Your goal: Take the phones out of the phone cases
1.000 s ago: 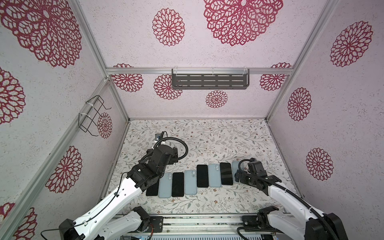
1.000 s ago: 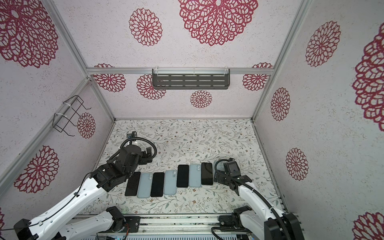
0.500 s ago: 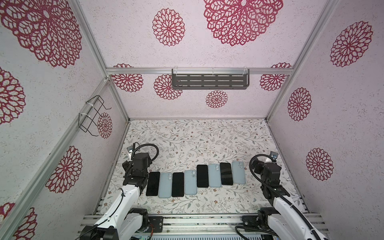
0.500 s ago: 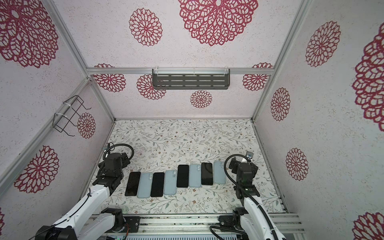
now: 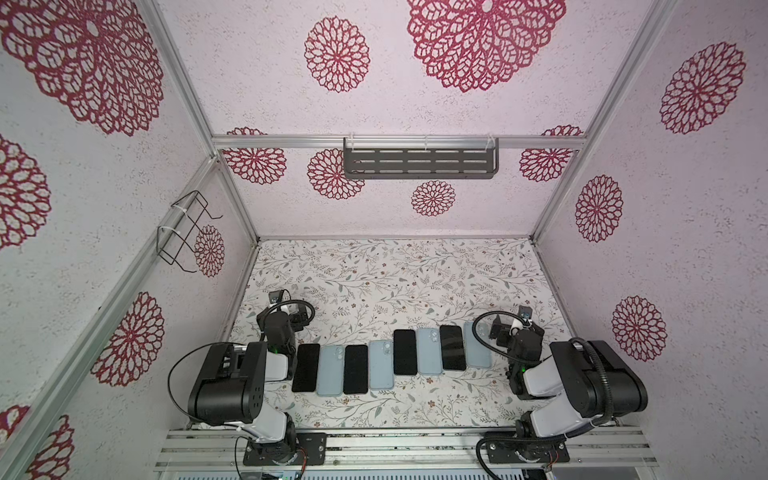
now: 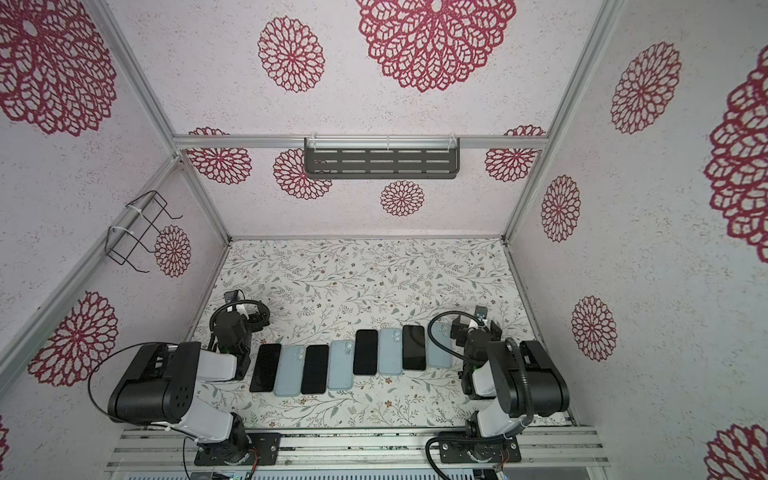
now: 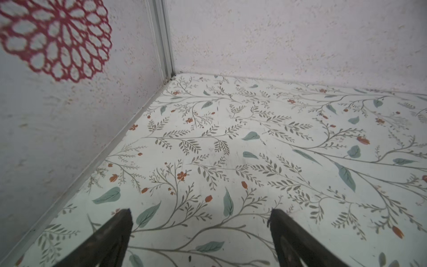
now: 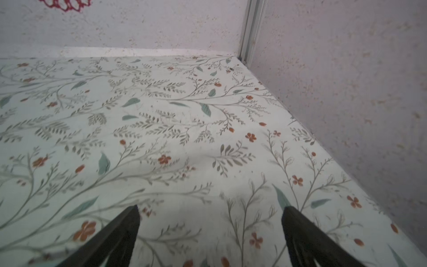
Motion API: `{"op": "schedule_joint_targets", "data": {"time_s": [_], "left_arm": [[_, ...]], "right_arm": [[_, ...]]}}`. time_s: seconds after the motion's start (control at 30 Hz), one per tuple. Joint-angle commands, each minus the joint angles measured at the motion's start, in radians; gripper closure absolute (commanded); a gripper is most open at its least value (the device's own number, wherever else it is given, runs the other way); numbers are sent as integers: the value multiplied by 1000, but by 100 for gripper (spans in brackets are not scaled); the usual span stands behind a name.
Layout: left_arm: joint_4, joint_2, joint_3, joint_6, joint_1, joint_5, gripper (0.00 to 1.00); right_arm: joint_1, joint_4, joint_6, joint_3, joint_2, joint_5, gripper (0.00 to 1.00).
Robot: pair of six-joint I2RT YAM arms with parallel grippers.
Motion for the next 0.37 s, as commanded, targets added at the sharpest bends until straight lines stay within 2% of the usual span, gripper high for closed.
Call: {"op": "schedule_joint_targets", "data": {"time_s": [0.0,0.1,0.13,0.33], "left_arm": [[27,3,68,-31,50,99,3],[-21,-15,72,-36,53,102,3],[24,-3,63,-33,53,104,3],[10,-8,64,-29,52,108,3]], "right_arm": [[-2,5,5,50,-22,32,1],[8,11,15,47,-23,91,1],[9,13,14,48,-19,92,1],[7,14,15,47,-21,90,1]]}}
